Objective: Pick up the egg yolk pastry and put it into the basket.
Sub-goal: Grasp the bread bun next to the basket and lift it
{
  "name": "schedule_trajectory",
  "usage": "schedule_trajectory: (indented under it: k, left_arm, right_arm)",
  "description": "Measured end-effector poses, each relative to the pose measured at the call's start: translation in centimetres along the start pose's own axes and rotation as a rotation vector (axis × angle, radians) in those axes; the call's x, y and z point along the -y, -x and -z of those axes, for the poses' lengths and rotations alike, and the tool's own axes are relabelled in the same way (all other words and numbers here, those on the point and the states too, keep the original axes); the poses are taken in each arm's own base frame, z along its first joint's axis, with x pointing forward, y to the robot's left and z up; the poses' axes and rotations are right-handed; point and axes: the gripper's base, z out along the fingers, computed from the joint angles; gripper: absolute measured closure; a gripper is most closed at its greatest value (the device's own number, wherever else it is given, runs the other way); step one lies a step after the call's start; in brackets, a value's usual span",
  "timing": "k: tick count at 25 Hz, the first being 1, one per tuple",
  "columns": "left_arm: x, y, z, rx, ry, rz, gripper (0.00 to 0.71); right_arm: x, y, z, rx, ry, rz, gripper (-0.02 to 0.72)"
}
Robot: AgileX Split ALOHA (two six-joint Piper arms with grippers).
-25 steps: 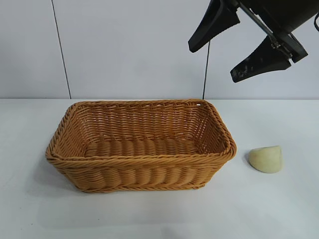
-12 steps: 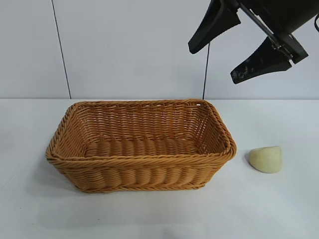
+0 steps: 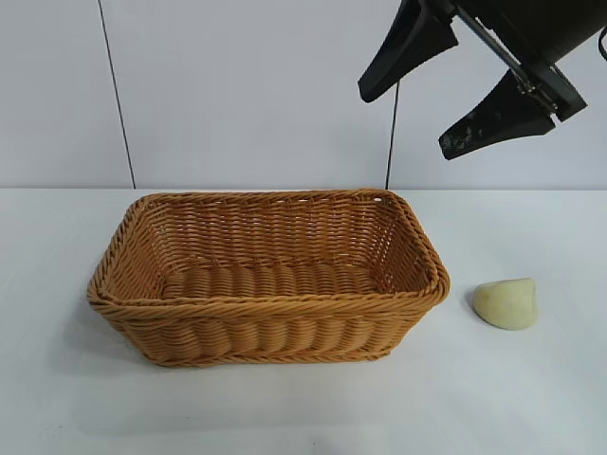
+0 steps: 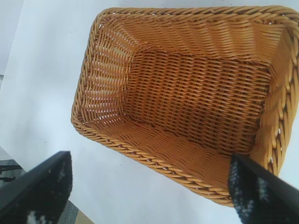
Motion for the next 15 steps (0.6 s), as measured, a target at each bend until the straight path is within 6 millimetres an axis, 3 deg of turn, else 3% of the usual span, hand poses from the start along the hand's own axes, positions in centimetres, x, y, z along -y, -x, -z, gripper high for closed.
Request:
schedule_trajectory:
  k: [15]
  left_arm:
    - [0.02, -0.12, 0.17, 0.013, -0.002, -0.001, 0.014]
  right_arm:
    - [0.0, 0.0, 0.0, 0.0, 0.0, 0.0, 0.08]
